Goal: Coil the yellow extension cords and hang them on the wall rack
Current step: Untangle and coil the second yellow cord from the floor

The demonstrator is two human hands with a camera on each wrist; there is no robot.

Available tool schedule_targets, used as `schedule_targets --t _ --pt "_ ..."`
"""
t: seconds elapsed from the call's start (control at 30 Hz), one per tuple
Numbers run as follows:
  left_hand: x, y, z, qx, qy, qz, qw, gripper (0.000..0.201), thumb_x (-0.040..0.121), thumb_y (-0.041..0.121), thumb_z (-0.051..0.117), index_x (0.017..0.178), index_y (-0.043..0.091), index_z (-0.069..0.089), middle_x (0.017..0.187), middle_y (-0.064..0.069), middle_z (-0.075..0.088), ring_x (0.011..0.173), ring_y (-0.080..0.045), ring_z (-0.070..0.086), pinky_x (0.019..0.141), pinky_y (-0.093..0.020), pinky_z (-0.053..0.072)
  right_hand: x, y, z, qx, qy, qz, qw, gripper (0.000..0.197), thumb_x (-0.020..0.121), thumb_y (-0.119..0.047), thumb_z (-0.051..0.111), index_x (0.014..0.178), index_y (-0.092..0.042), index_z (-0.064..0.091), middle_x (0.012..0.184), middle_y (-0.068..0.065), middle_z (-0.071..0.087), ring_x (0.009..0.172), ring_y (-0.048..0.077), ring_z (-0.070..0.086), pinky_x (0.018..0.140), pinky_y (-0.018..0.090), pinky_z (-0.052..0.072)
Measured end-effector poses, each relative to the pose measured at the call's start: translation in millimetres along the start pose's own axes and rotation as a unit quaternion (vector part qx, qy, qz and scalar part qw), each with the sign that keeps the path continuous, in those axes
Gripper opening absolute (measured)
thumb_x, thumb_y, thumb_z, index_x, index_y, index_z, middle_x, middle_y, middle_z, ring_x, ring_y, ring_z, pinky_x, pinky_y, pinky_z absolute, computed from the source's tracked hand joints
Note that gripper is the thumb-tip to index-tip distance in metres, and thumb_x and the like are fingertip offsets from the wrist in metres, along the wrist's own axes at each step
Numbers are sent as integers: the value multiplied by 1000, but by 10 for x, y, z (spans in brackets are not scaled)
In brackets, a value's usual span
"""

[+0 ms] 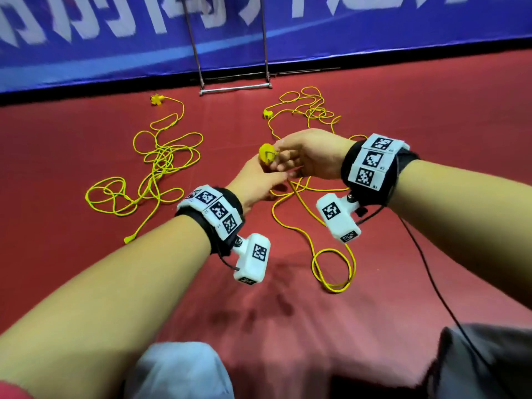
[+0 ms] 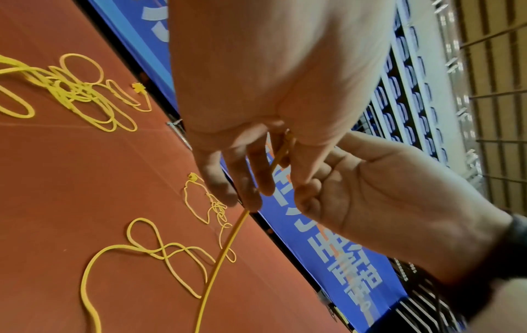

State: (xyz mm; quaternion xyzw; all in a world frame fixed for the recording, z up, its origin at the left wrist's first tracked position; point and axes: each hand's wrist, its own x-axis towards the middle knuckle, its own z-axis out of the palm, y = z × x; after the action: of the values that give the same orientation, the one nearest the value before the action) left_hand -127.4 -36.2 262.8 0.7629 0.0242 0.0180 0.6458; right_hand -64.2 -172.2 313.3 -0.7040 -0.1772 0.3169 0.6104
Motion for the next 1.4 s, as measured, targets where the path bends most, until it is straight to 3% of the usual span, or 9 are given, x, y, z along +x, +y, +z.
schedule_targets --t 0.1,0.2,0.37,0.53,0.77,0.97,1.2,1.3,1.4 --pt "-78 101 -45 -14 48 -20 999 4 98 16 55 100 20 54 90 -6 64 67 -14 65 51 -24 47 -60 -120 13 -34 37 -39 998 12 96 -7 50 103 -12 57 83 8 65 64 16 62 57 24 47" --pt "-107 214 -141 -91 105 -33 990 9 100 27 51 99 19 54 81 -4 64 66 -16 67 53 -25 47 -67 -63 -15 -134 77 -2 988 23 92 1 49 105 -15 60 95 10 66 62 20 62 56 25 45" --pt "-130 419 -324 -209 173 0 962 10 97 25 52 90 19 58 72 -2 62 67 -22 67 55 -26 45 -61 330 -13 -211 -3 84 974 41 93 1 53 125 -23 55 99 -2 63 74 30 66 53 24 45" --pt "-120 635 -478 -287 199 19 937 16 101 28 46 91 22 56 73 0 64 65 -19 66 55 -25 45 4 571 19 -221 -28 129 966 37 91 -9 64 125 -22 58 106 2 71 76 26 67 55 23 46" --pt "89 665 -496 -357 179 26 917 17 103 32 42 97 22 54 84 -2 66 71 -21 64 59 -26 43 262 751 12 -136 -56 107 983 25 96 -8 55 119 -20 58 103 4 67 70 21 68 51 23 47" --pt "427 487 -512 -355 163 -4 921 20 105 35 38 102 23 54 91 -1 68 73 -20 65 61 -27 45 657 797 -33 -74 -45 77 993 18 103 -11 43 95 -13 58 85 6 70 61 17 65 50 22 42" --pt "813 -47 -744 -333 235 -112 906 39 101 36 47 133 15 52 81 6 68 62 -12 63 53 -20 47 1052 533 -214 -13 17 23 999 16 105 -11 39 104 -10 55 75 8 64 48 16 60 50 24 41" --pt "812 -218 -659 -247 204 -169 932 19 98 12 40 108 23 51 91 2 65 68 -15 60 59 -25 44 1150 403 -207 18 20 1 1000 17 105 -12 39 103 -12 56 73 5 64 47 15 55 50 23 41" --pt "804 -423 -465 -97 100 -211 967 49 82 -9 36 110 25 57 101 1 64 80 -15 55 66 -29 42 1231 276 -113 87 42 -7 995 16 105 -12 39 106 -14 54 68 3 62 44 12 49 46 19 41"
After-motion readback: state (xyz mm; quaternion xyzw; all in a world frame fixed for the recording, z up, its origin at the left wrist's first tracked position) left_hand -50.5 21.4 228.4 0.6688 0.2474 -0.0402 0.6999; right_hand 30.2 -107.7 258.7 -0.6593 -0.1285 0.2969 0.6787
